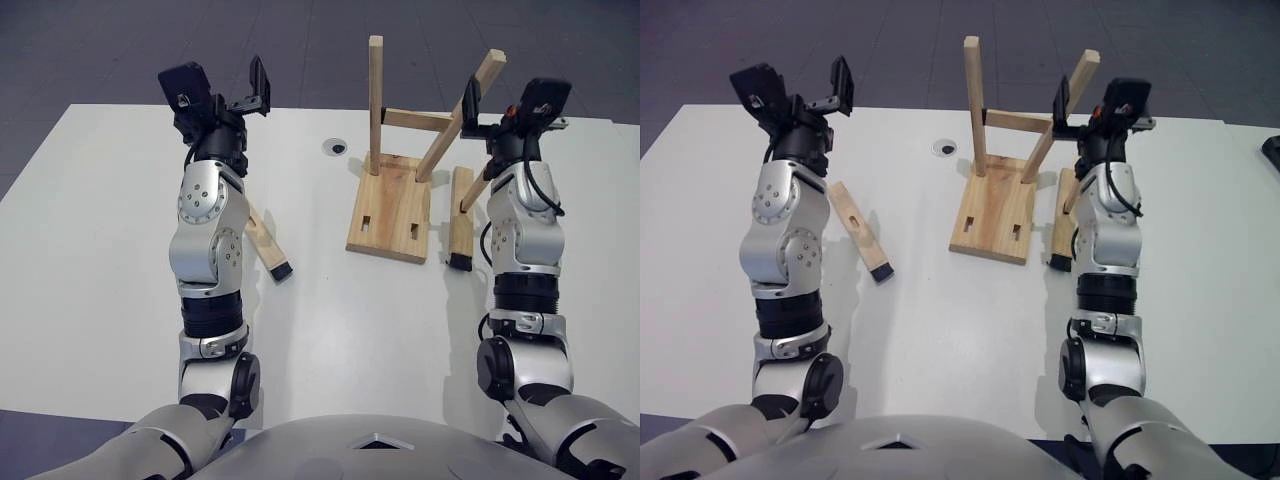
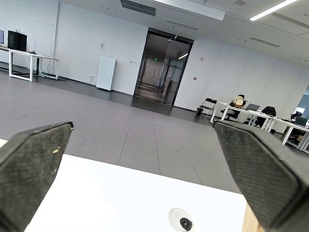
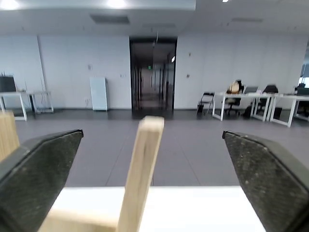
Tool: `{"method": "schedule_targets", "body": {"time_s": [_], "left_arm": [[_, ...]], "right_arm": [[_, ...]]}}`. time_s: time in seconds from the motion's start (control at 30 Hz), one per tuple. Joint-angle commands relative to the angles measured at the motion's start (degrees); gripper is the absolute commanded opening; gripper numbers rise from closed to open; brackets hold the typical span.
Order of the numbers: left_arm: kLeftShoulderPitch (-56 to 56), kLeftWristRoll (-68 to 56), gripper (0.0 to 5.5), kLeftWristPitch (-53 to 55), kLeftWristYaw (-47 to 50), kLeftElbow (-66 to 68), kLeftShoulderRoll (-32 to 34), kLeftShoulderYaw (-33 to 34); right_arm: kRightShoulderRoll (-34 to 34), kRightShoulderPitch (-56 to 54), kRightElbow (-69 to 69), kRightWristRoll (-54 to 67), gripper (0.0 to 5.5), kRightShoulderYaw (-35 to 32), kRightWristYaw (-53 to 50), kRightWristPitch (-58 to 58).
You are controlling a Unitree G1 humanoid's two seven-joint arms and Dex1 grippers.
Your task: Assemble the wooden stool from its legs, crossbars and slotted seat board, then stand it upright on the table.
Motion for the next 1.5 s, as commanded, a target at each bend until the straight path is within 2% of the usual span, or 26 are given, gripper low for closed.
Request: {"method": "schedule_targets", "body": {"time_s": [0.03,0.13,0.33,0.6,0.7,0.8,0.93,1.07,1.33,1.5], "left_arm": [[-0.68,0.69,5.4,-0.07,0.42,-0.21,0.59,0.39],[-0.63,0.83,5.4,-0.14,0.63,-0.26,0.59,0.55],[0.63,0.86,5.4,0.57,-0.27,-0.36,0.95,0.22],[0.1,1.17,5.4,-0.13,-0.87,1.32,1.08,-0.17],[-0.82,1.31,5.4,-0.81,-0.46,1.72,0.77,0.21],[-1.23,1.36,5.4,-1.3,0.05,1.25,0.54,0.54],[-0.06,1.91,5.4,-1.86,0.7,-0.63,0.76,0.99],[2.56,2.88,5.4,-1.42,1.4,-2.72,0.73,0.68],[5.97,3.56,5.4,0.1,1.84,-5.76,0.49,0.17],[6.75,4.14,5.4,0.65,1.57,-5.7,0.64,-0.68]], "right_arm": [[-1.25,-4.79,-4.76,0.88,5.38,-1.53,-0.67,-0.79],[-0.66,-3.01,-1.1,-1.87,5.38,-0.25,-2.08,0.83],[2.07,9.21,11.84,-9.4,5.38,5.76,-5.2,8.72],[2.7,4.46,15.26,-6.63,5.38,2.8,-4.24,-0.82],[1.56,4.32,10.75,-4.6,5.38,0.83,-2.71,-3.79],[-0.85,4.45,0.37,-2.48,5.38,-1.84,-1.6,-4.06],[-4.07,6.9,-15.87,1.83,5.38,-3.96,1.37,2.4],[-4.35,13.74,-27.51,3.51,5.38,-2.21,1.9,12.56],[0.15,33.32,-33.54,-0.02,5.38,3.37,0.5,18.99],[1.68,37.24,-30.05,-3.73,5.38,6.93,-1.17,22.23]]}}
